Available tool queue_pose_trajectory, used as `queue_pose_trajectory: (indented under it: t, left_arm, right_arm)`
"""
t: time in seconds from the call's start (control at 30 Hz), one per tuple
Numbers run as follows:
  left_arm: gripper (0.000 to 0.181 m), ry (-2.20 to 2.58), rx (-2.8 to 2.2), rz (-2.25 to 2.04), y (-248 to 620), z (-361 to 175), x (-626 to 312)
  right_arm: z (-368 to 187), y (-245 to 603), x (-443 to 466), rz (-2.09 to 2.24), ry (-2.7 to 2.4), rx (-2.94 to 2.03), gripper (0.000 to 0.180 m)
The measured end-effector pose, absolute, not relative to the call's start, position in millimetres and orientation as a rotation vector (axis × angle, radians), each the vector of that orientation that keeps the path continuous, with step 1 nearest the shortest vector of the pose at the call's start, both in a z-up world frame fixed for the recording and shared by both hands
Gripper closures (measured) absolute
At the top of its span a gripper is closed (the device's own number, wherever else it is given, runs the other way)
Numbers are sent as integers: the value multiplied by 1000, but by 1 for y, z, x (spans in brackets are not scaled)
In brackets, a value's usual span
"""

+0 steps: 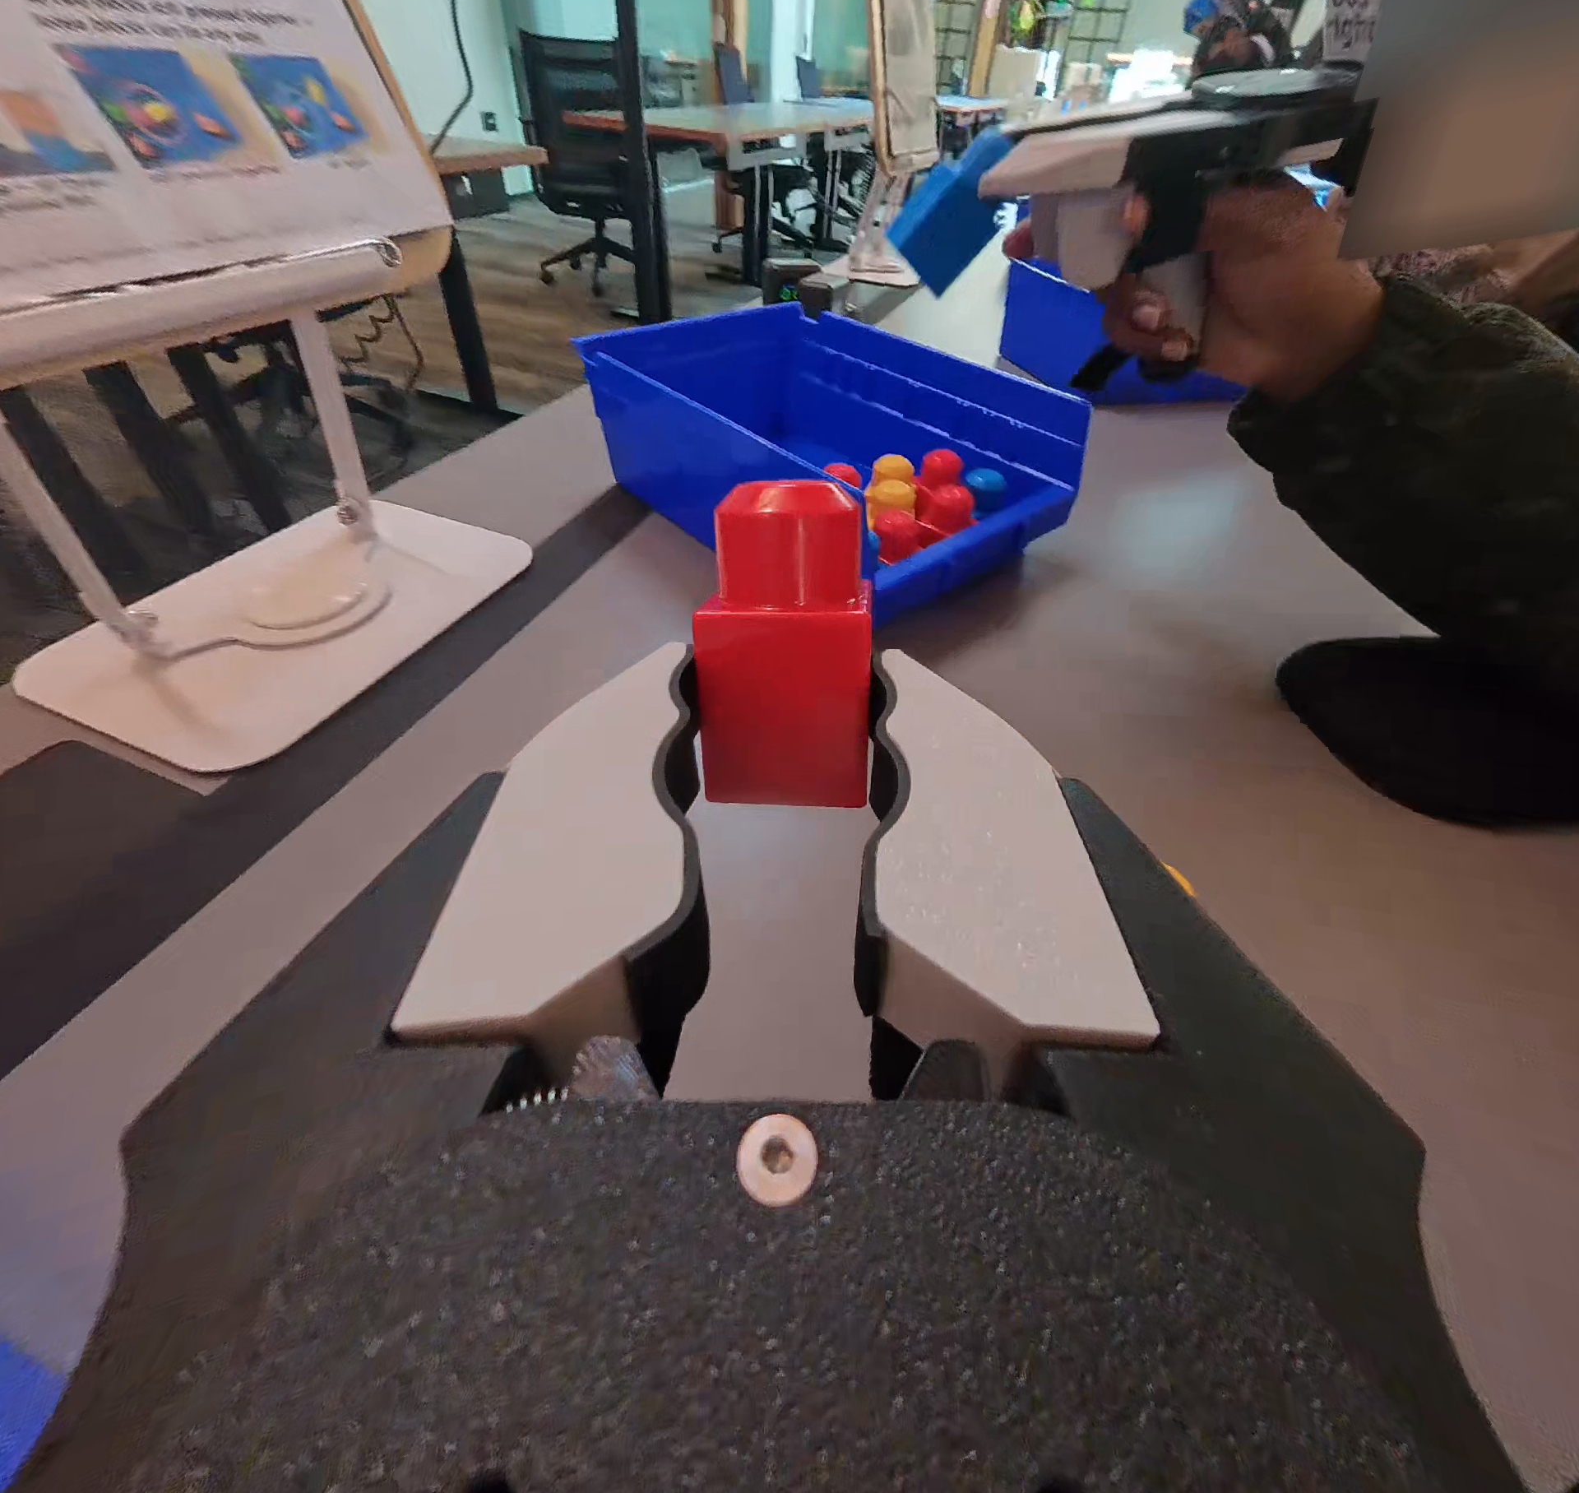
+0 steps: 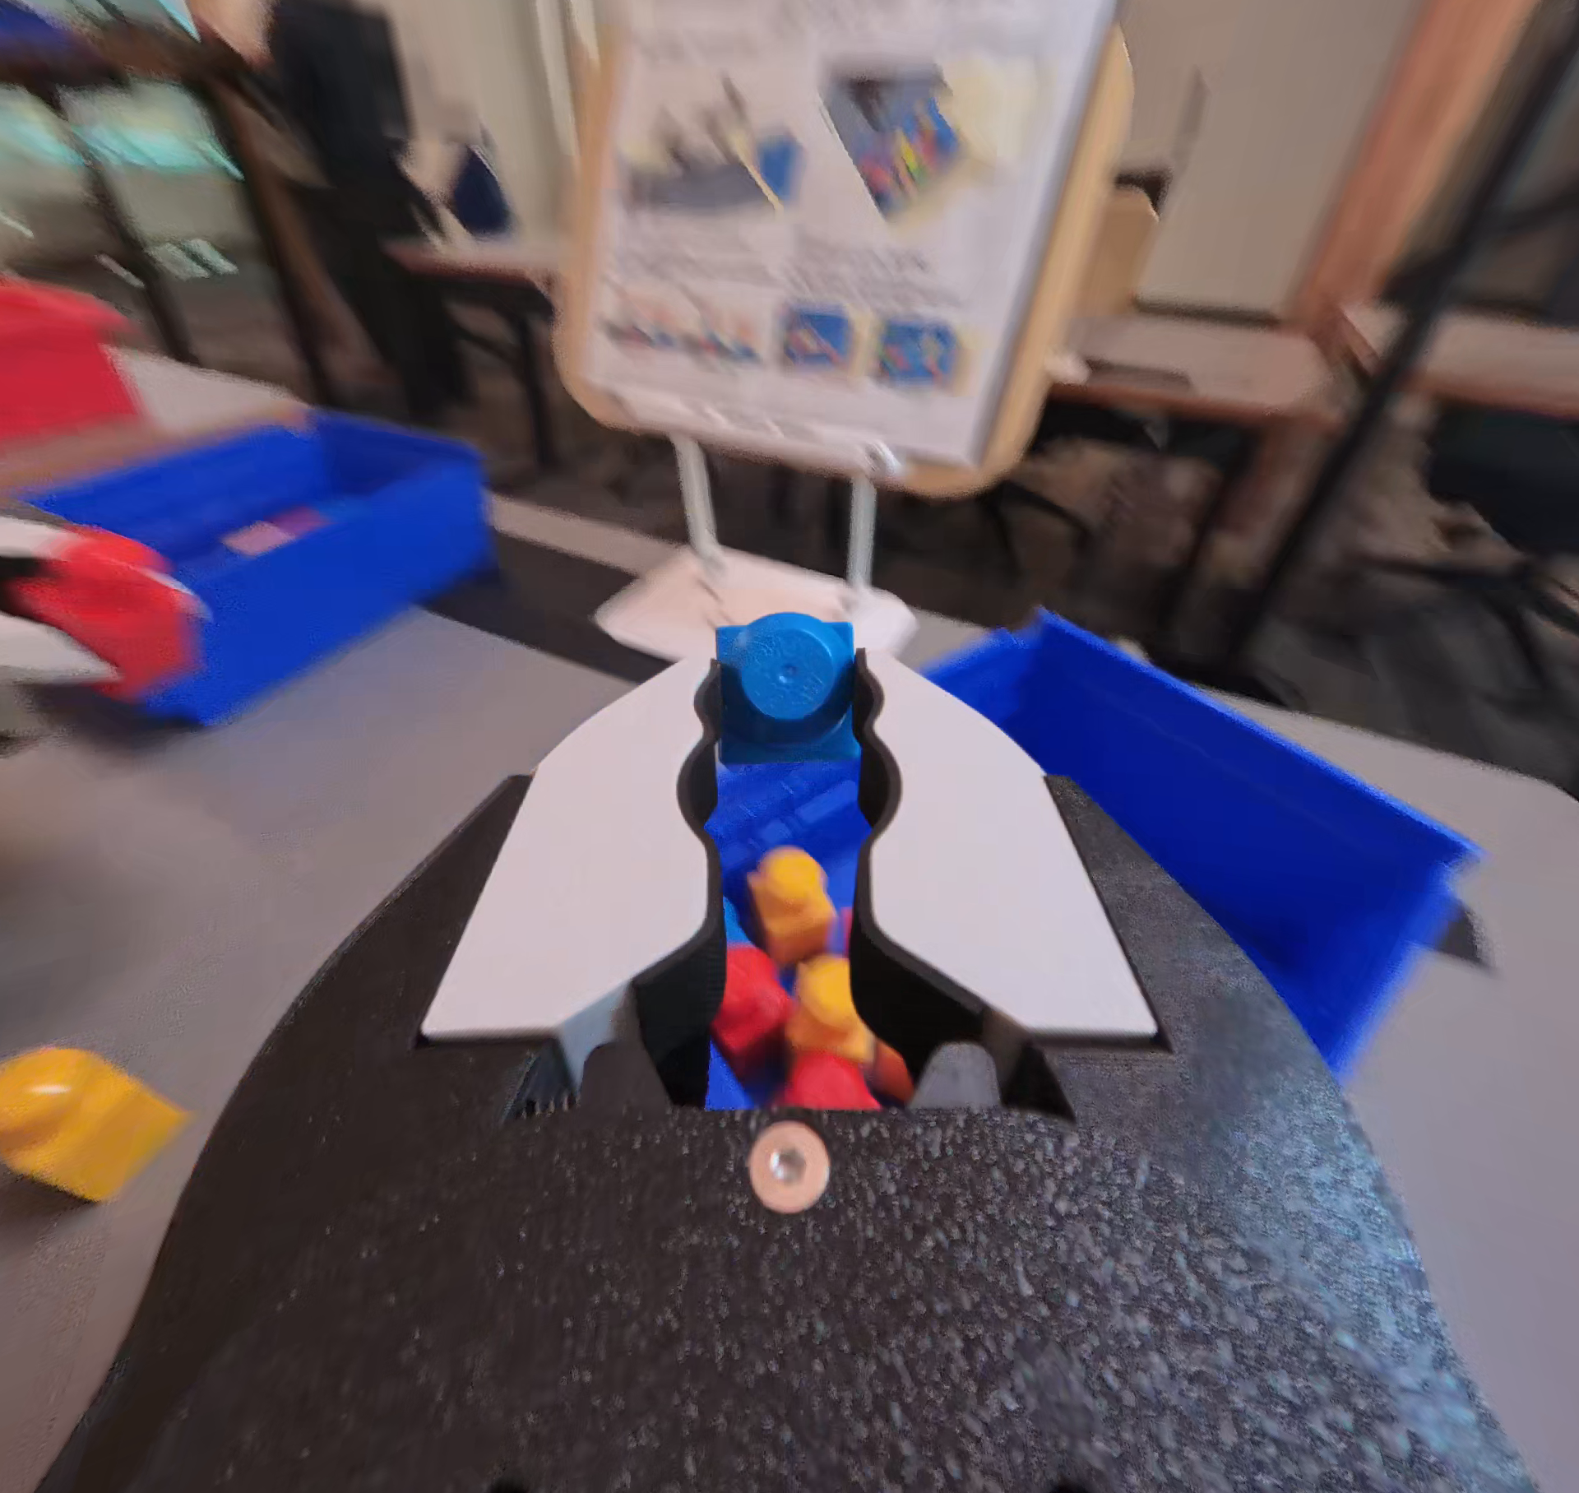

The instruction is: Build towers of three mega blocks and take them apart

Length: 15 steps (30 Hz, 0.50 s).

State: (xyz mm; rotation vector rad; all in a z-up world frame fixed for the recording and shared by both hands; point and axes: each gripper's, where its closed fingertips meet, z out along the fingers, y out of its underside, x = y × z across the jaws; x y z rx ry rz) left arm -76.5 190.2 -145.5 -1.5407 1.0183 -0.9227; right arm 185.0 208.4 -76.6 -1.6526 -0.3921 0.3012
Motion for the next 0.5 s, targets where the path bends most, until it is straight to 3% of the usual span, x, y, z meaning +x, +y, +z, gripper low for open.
queue_pose_trajectory:
  t: [0.3,0.5]
  left_arm:
    - [144,969,-1566,-904,202,-153,-77]
    - [144,939,-1528,-915,201,-144,-83]
  right_arm:
    - [-166,279,244,-122,-236,-2288,150]
    - [-216,313,222,125,-163,-2423,150]
